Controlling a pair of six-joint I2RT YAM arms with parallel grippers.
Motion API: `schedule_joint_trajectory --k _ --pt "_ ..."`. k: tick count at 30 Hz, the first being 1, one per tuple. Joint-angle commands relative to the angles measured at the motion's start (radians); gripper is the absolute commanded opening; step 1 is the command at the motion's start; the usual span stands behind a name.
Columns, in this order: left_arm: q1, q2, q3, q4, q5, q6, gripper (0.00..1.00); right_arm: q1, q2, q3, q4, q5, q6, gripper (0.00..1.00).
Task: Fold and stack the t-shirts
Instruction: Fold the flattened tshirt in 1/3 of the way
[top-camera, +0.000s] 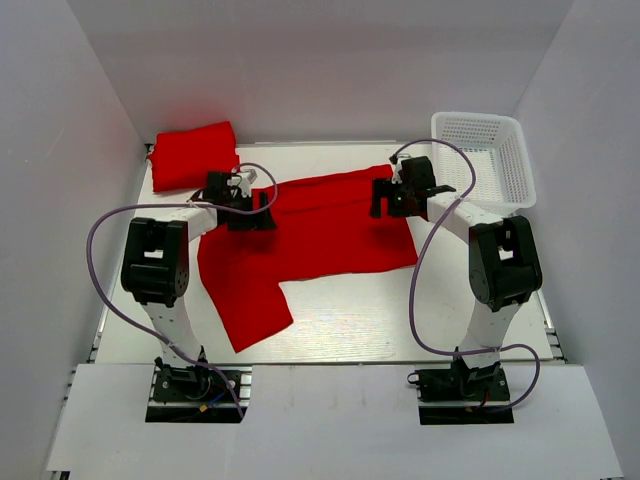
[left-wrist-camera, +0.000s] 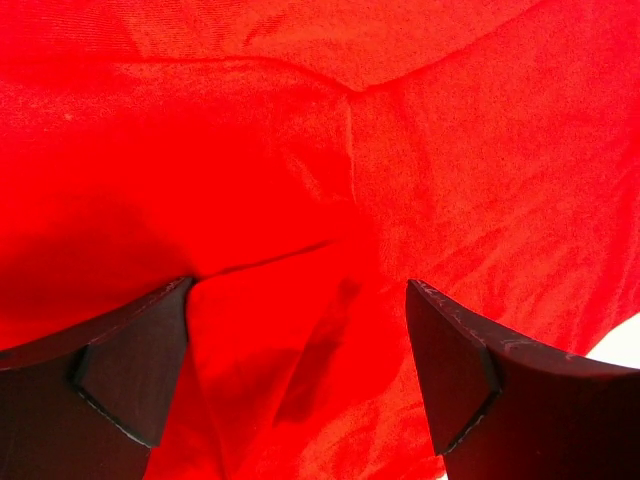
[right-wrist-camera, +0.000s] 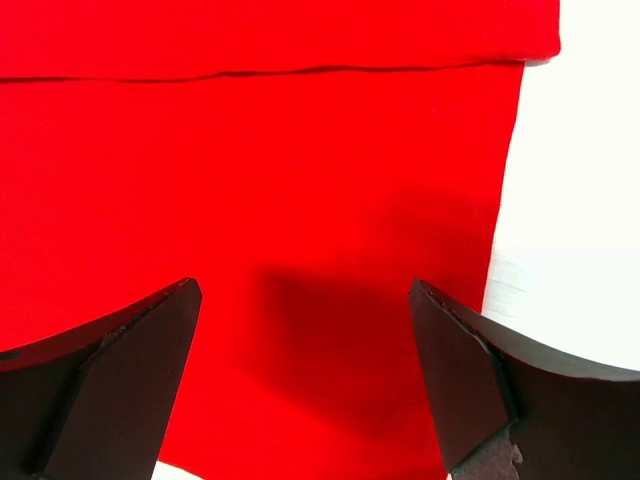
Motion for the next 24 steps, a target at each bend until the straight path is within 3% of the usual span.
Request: schedule_joint_trajectory --k 1,11,24 --pt "-0.017 -0.073 -0.038 0.01 0.047 0.008 0.94 -0.005 -0.027 0.018 0.007 0.006 0.005 0.9" --pt "-0.066 -0.183 -0.101 -0.001 0.002 -0.001 0.94 -0.004 -0.021 0.013 0.008 -0.013 0.009 0.9" --pt "-0.156 -0.145 -0.145 0.028 0.091 0.022 0.92 -0.008 -0.031 0.016 -0.003 0.012 0.006 0.9"
